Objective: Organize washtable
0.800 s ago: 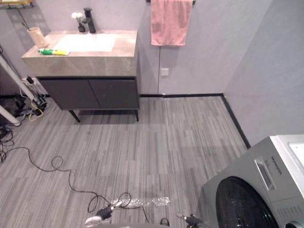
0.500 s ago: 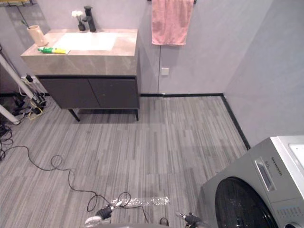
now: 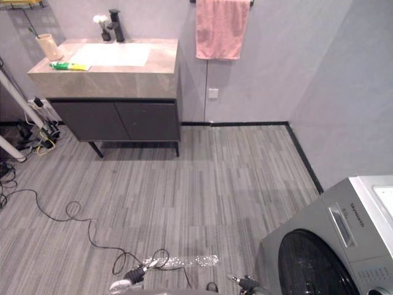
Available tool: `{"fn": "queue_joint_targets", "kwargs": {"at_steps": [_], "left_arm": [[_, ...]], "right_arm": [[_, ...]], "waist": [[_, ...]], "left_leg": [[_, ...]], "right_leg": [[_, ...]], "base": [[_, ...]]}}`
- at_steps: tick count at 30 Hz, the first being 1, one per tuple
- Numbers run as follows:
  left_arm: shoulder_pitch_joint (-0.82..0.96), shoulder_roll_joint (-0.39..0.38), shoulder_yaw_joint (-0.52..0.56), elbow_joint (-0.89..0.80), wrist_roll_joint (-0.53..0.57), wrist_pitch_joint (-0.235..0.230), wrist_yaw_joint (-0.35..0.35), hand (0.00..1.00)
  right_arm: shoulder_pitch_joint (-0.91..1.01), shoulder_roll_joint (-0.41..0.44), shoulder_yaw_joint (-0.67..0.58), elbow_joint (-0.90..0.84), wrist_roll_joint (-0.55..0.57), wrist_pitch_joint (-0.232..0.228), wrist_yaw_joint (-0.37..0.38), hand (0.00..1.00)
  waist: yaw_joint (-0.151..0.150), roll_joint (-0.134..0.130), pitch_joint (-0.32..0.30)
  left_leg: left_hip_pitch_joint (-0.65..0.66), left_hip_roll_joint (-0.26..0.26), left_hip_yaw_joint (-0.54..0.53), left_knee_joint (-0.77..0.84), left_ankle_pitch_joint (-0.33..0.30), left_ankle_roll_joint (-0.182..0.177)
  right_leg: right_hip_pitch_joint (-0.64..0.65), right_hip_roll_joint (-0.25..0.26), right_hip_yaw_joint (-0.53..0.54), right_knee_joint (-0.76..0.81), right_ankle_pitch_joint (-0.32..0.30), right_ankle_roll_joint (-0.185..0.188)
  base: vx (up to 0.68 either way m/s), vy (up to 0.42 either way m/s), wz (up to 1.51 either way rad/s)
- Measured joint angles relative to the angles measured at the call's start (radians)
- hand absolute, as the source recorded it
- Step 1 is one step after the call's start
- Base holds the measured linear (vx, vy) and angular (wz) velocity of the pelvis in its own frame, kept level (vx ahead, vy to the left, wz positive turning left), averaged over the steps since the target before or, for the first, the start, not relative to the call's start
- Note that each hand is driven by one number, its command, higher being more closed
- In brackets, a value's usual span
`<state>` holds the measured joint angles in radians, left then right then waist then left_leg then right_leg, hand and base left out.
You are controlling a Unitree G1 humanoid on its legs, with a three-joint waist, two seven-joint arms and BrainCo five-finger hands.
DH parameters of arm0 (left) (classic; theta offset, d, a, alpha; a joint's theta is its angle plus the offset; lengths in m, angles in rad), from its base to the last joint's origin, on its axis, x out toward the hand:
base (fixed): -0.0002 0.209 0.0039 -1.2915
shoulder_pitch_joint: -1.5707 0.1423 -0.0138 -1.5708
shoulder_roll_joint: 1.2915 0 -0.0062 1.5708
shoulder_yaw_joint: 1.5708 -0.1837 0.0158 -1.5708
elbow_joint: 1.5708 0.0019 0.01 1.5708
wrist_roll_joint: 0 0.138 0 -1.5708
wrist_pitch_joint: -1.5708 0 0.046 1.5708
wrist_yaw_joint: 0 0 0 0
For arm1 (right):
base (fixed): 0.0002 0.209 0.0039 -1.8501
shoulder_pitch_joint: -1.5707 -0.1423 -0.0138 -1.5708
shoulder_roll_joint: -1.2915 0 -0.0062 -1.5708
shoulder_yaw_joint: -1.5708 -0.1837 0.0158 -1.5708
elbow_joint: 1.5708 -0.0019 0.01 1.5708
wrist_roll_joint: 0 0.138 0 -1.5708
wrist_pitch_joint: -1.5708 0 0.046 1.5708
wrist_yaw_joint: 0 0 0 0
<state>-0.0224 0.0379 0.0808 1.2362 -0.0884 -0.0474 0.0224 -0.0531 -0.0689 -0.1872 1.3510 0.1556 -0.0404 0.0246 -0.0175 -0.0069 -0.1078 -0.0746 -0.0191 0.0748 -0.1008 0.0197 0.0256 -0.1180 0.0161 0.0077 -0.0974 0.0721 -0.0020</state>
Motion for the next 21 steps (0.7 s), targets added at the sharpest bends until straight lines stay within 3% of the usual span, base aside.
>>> {"fn": "queue_joint_targets", "kwargs": {"at_steps": [10, 13, 15, 16, 18, 19, 21], "left_arm": [[0.0, -0.002, 0.0, 0.014, -0.001, 0.001, -0.001, 0.0], [0.002, -0.004, -0.001, 0.014, -0.002, 0.001, -0.001, 0.0], [0.004, -0.011, 0.0, 0.01, -0.01, 0.0, -0.001, 0.0], [0.004, -0.02, 0.001, 0.008, -0.011, 0.0, 0.0, 0.0], [0.004, -0.029, 0.01, 0.002, -0.012, 0.001, 0.0, 0.0], [0.006, -0.03, 0.014, -0.008, -0.012, 0.001, 0.0, 0.0], [0.007, -0.039, 0.054, -0.01, -0.013, 0.001, 0.0, 0.0]], "right_arm": [[-0.004, -0.006, 0.05, 0.0, 0.0, 0.0, 0.0, 0.0], [0.0, -0.015, 0.047, -0.001, 0.005, 0.0, 0.0, 0.0], [0.005, -0.028, 0.001, -0.003, 0.032, -0.003, 0.0, 0.0], [0.003, -0.028, -0.018, -0.012, 0.044, -0.004, 0.0, 0.0], [0.007, -0.038, -0.032, -0.077, 0.07, -0.02, 0.0, 0.0], [0.004, -0.037, -0.044, -0.088, 0.081, -0.027, 0.0, 0.0], [0.011, -0.024, -0.081, -0.086, 0.089, -0.028, -0.001, 0.0]], "waist": [[-0.001, 0.003, 0.006], [-0.004, 0.015, 0.024], [-0.018, 0.042, 0.075], [-0.019, 0.054, 0.093], [-0.038, 0.085, 0.138], [-0.047, 0.071, 0.166], [-0.046, 0.077, 0.166]], "left_leg": [[0.003, -0.002, 0.016, 0.004, -0.003, 0.004], [0.021, 0.0, 0.017, 0.007, -0.011, 0.004], [0.081, 0.002, 0.023, 0.007, -0.039, 0.021], [0.102, 0.008, 0.03, 0.007, -0.043, 0.026], [0.142, 0.021, 0.046, 0.037, -0.072, 0.045], [0.175, 0.025, 0.051, 0.065, -0.09, 0.059], [0.202, 0.047, 0.055, 0.085, -0.121, 0.048]], "right_leg": [[-0.006, 0.001, 0.029, 0.0, 0.004, 0.001], [-0.013, 0.003, 0.029, 0.052, -0.017, 0.007], [-0.048, 0.005, 0.027, 0.248, -0.097, 0.05], [-0.072, 0.013, 0.027, 0.33, -0.107, 0.065], [-0.189, 0.02, 0.013, 0.647, -0.105, 0.065], [-0.221, 0.015, 0.013, 0.763, -0.124, 0.049], [-0.215, 0.01, -0.005, 0.736, -0.139, 0.037]], "base": [[-0.01, -0.008, -0.07], [0.0, -0.004, -0.03], [0.01, 0.016, -0.13], [-0.02, 0.061, -0.32], [-0.03, 0.074, -0.19], [0.0, 0.038, 0.09], [0.03, 0.014, 0.02]]}}
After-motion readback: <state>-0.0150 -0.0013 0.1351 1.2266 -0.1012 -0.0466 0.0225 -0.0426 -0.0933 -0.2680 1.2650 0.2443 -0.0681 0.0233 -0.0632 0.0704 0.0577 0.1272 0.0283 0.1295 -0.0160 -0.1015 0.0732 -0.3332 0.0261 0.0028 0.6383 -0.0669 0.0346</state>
